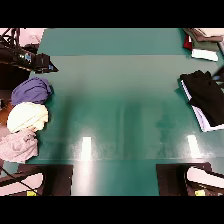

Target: Fold the shirts.

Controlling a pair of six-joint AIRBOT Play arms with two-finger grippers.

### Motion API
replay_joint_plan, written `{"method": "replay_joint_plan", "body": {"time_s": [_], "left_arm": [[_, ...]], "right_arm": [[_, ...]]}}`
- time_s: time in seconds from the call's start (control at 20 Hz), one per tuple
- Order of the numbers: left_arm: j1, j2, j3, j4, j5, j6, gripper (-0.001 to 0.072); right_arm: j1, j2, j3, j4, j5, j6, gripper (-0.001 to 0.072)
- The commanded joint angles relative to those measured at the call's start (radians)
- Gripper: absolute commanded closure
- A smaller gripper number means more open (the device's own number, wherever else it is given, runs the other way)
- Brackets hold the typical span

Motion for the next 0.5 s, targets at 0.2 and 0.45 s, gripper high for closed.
{"method": "replay_joint_plan", "body": {"time_s": [0.2,0.45], "left_arm": [[0.0,0.0,0.0,0.0,0.014,0.0,0.0682],[0.0,0.0,0.0,0.0,0.014,0.0,0.0682]], "right_arm": [[0.513,0.0,0.002,0.067,-0.068,-0.117,0.0689],[0.637,0.0,0.002,0.068,-0.121,-0.117,0.0689]]}}
